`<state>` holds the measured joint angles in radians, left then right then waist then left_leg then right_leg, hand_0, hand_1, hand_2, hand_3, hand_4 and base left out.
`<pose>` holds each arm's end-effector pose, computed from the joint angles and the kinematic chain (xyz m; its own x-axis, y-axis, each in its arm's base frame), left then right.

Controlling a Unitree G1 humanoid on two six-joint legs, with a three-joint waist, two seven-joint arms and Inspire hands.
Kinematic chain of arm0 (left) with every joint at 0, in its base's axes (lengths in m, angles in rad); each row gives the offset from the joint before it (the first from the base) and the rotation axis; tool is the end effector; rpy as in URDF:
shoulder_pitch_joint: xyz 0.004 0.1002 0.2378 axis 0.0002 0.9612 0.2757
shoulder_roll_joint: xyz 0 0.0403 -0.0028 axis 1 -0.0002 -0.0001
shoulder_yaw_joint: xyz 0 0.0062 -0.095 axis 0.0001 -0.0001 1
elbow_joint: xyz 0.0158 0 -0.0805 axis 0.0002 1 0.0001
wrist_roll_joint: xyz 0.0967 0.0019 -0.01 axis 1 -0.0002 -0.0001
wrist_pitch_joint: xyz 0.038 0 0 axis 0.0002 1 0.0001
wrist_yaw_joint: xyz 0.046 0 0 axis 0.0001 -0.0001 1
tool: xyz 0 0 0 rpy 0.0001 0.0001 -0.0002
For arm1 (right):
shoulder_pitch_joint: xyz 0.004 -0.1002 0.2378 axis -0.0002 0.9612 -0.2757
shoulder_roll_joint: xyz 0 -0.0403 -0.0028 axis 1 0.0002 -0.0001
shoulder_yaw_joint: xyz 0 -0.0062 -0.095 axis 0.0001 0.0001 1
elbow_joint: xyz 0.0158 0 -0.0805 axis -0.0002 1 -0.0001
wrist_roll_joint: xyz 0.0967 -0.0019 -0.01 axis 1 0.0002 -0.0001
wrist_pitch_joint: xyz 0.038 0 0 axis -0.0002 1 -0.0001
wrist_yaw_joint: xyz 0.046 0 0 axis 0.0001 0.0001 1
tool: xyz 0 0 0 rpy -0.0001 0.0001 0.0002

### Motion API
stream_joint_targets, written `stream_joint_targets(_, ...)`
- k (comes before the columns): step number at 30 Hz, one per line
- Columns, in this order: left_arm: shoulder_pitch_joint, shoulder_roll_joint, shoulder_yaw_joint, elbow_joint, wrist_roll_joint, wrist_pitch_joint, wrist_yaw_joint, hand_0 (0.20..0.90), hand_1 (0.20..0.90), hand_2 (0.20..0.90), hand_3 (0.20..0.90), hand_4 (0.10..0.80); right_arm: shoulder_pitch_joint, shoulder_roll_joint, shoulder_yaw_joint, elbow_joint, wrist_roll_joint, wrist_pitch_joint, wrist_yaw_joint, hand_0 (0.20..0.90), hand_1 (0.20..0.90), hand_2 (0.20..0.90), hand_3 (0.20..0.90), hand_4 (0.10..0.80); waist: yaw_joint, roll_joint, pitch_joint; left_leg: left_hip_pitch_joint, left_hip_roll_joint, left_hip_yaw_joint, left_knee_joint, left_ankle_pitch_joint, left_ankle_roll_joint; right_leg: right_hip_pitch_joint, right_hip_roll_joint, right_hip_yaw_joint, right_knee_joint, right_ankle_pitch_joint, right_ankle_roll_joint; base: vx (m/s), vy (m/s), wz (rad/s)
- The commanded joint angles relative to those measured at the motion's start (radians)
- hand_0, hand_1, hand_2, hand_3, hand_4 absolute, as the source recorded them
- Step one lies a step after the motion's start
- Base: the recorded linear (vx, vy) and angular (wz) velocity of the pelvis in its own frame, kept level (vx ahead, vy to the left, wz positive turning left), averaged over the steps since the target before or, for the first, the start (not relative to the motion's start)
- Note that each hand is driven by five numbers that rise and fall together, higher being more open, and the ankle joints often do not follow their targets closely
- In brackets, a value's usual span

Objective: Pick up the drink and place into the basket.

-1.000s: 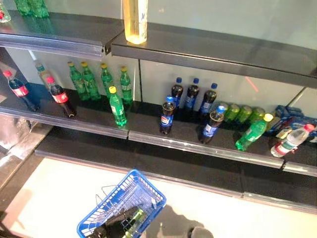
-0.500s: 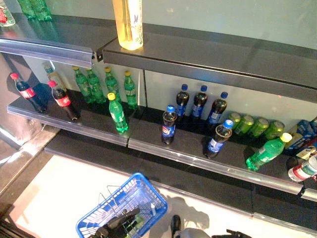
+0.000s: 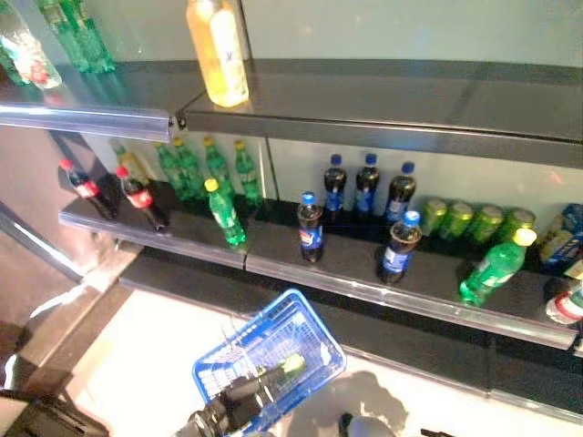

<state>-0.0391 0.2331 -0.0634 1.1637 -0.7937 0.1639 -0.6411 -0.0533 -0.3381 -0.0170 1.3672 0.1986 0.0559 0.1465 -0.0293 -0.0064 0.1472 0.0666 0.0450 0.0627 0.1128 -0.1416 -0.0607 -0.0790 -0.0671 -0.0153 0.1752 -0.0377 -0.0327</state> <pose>0.0908 0.2180 -0.1000 0.6083 -0.4054 -0.6824 -0.2897 0.6870 -0.6664 0.0636 -0.2653 -0.0945 0.2293 -0.1772 -0.9571 0.1787 0.9742 -0.1375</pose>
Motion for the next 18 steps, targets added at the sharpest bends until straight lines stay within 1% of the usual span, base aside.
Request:
stream_joint_targets(1,0.011,0.040,0.071,-0.059,-0.065,-0.031,-0.118,0.300,0.300,0.300,0.200,0.100,0.005,-0.060,0.018,0.024,-0.006,-0.008,0.000,0.900,0.900,0.900,0.900,0.800,0.016,-0.005,-0.041,-0.015,0.066,-0.063,-0.035,0.172,-0.023,0.130,0.037,0.039,-0.158,0.021,0.078,0.104,0.239,-0.32)
stream_joint_targets(2,0.011,0.038,0.074,-0.054,-0.068,-0.034,-0.118,0.300,0.300,0.300,0.200,0.100,0.006,-0.062,0.020,0.020,-0.007,-0.008,0.000,0.900,0.900,0.900,0.900,0.800,0.019,-0.003,-0.042,-0.008,0.065,-0.092,-0.029,0.174,-0.030,0.127,0.032,0.045,-0.154,0.019,0.081,0.106,0.244,-0.35)
stream_joint_targets(3,0.011,0.037,0.079,-0.051,-0.066,-0.034,-0.120,0.300,0.300,0.300,0.200,0.100,0.009,-0.064,0.020,0.019,-0.009,-0.013,0.000,0.900,0.900,0.900,0.900,0.800,0.019,0.000,-0.043,-0.006,0.065,-0.104,-0.031,0.172,-0.035,0.126,0.028,0.051,-0.148,0.014,0.084,0.105,0.241,-0.43)
stream_joint_targets(4,0.008,0.037,0.083,-0.047,-0.063,-0.030,-0.122,0.300,0.300,0.300,0.200,0.100,0.014,-0.065,0.018,0.020,-0.008,-0.022,-0.001,0.900,0.900,0.900,0.900,0.800,0.015,0.004,-0.044,0.000,0.068,-0.097,-0.046,0.162,-0.039,0.126,0.021,0.054,-0.140,0.007,0.090,0.097,0.224,-0.51)
stream_joint_targets(5,0.002,0.040,0.081,-0.038,-0.066,-0.032,-0.122,0.300,0.300,0.300,0.200,0.100,0.018,-0.064,0.016,0.023,-0.009,-0.031,0.000,0.900,0.900,0.900,0.900,0.800,0.010,0.006,-0.046,0.012,0.068,-0.076,-0.071,0.141,-0.040,0.124,0.011,0.045,-0.134,0.007,0.097,0.077,0.190,-0.40)
stream_joint_targets(6,0.000,0.040,0.080,-0.034,-0.066,-0.032,-0.122,0.300,0.300,0.300,0.200,0.100,0.019,-0.064,0.015,0.025,-0.009,-0.034,0.000,0.900,0.900,0.900,0.900,0.800,0.009,0.006,-0.046,0.016,0.068,-0.070,-0.078,0.134,-0.040,0.123,0.008,0.042,-0.132,0.007,0.099,0.073,0.177,-0.35)
stream_joint_targets(7,-0.010,0.042,0.076,-0.026,-0.071,-0.031,-0.115,0.300,0.300,0.300,0.200,0.100,0.026,-0.060,0.008,0.029,-0.010,-0.045,0.002,0.900,0.900,0.900,0.900,0.800,-0.001,0.011,-0.048,0.035,0.068,-0.044,-0.109,0.123,-0.040,0.121,-0.003,0.028,-0.127,0.007,0.110,0.082,0.183,-0.39)
stream_joint_targets(8,-0.020,0.050,0.081,-0.020,-0.070,-0.029,-0.118,0.300,0.300,0.300,0.200,0.100,0.031,-0.061,-0.001,0.034,-0.019,-0.054,0.017,0.900,0.900,0.900,0.900,0.800,-0.008,0.012,-0.050,0.052,0.065,-0.032,-0.123,0.110,-0.035,0.123,-0.008,0.022,-0.129,0.008,0.119,0.084,0.191,-0.52)
stream_joint_targets(10,-0.029,0.057,0.081,-0.014,-0.088,-0.026,-0.113,0.300,0.300,0.300,0.200,0.100,0.034,-0.058,-0.004,0.039,-0.031,-0.057,0.023,0.900,0.900,0.900,0.900,0.800,-0.015,0.009,-0.052,0.069,0.064,-0.009,-0.132,0.096,-0.027,0.125,-0.016,0.017,-0.134,0.011,0.127,0.056,0.141,-0.57)
stream_joint_targets(12,-0.025,0.062,0.085,-0.010,-0.096,-0.023,-0.118,0.300,0.300,0.300,0.200,0.100,0.038,-0.056,-0.006,0.034,-0.025,-0.054,0.024,0.900,0.900,0.900,0.900,0.800,-0.015,0.004,-0.051,0.079,0.053,-0.009,-0.131,0.084,-0.020,0.130,-0.022,0.019,-0.142,0.018,0.134,0.037,0.137,-0.36)
stream_joint_targets(14,-0.023,0.062,0.087,-0.008,-0.095,-0.022,-0.118,0.300,0.300,0.300,0.200,0.100,0.038,-0.056,-0.008,0.033,-0.028,-0.052,0.022,0.900,0.900,0.900,0.900,0.800,-0.014,0.003,-0.050,0.080,0.051,-0.010,-0.131,0.081,-0.019,0.131,-0.023,0.020,-0.143,0.019,0.135,0.019,0.113,-0.01)
stream_joint_targets(15,-0.015,0.063,0.085,0.002,-0.081,-0.025,-0.121,0.300,0.300,0.300,0.200,0.100,0.037,-0.056,-0.009,0.032,-0.020,-0.043,0.012,0.900,0.900,0.900,0.900,0.800,-0.008,-0.002,-0.048,0.080,0.038,-0.018,-0.125,0.071,-0.013,0.136,-0.032,0.020,-0.151,0.026,0.141,0.010,0.118,-0.01)
stream_joint_targets(16,-0.015,0.063,0.085,0.002,-0.081,-0.025,-0.121,0.300,0.300,0.300,0.200,0.100,0.037,-0.056,-0.009,0.032,-0.020,-0.043,0.012,0.900,0.900,0.900,0.900,0.800,-0.008,-0.002,-0.048,0.080,0.038,-0.018,-0.125,0.071,-0.013,0.136,-0.032,0.020,-0.151,0.026,0.141,0.001,0.257,-0.02)
stream_joint_targets(17,-0.010,0.063,0.085,0.013,-0.060,-0.029,-0.121,0.300,0.300,0.300,0.200,0.100,0.033,-0.057,-0.014,0.033,-0.006,-0.034,0.005,0.900,0.900,0.900,0.900,0.800,0.002,-0.007,-0.046,0.080,0.018,-0.027,-0.130,0.063,-0.003,0.136,-0.046,0.014,-0.158,0.036,0.153,-0.001,0.267,-0.03)
stream_joint_targets(18,-0.010,0.066,0.083,0.027,-0.043,-0.030,-0.122,0.300,0.300,0.300,0.200,0.100,0.030,-0.056,-0.020,0.035,-0.001,-0.030,0.000,0.900,0.900,0.900,0.900,0.800,0.003,-0.009,-0.044,0.086,0.009,-0.020,-0.141,0.060,0.005,0.124,-0.063,0.005,-0.148,0.042,0.168,0.021,0.472,-0.11)
